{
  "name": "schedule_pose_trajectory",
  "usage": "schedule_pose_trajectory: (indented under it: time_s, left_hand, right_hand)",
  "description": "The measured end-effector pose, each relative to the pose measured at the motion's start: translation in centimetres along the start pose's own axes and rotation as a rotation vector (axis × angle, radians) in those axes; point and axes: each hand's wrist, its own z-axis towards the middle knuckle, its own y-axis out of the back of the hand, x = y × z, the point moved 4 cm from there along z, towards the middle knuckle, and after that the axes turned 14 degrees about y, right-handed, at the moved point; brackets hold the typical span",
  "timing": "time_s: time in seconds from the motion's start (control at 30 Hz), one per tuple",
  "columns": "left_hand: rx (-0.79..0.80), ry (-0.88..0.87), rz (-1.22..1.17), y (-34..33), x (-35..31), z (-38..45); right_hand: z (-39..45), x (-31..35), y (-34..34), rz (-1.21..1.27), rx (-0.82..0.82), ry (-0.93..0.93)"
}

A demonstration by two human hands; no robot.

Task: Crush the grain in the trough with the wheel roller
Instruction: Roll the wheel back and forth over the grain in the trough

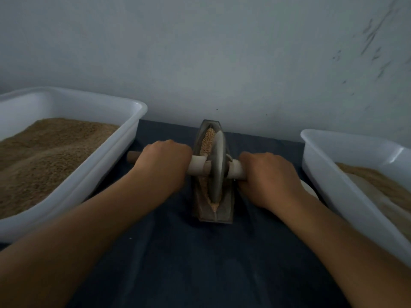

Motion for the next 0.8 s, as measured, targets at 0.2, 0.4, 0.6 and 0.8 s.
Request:
schedule_pose_trajectory:
  time_s: [0.2, 0.4, 0.6, 0.8]
  left_hand:
    - [0.017, 0.005, -0.020, 0.5, 0.3, -1.0]
    - [-0.056, 0.039, 0.017, -0.5, -0.3, 1.1]
    - [-0.079, 0.028, 0.035, -1.2, -1.2, 5.9]
    - [-0.015, 0.042, -0.040, -1.8, -1.3, 10.0]
  right_hand:
    - [-0.4, 0.3, 1.0, -0.063, -0.042, 0.044]
    - [1.4, -0.9, -1.5, -0.035, 0.005, 0.012]
    - [5.1, -3.4, -4.6, 0.030, 0.070, -0.003]
    - [9.9, -5.9, -6.4, 0.034, 0.154, -0.041]
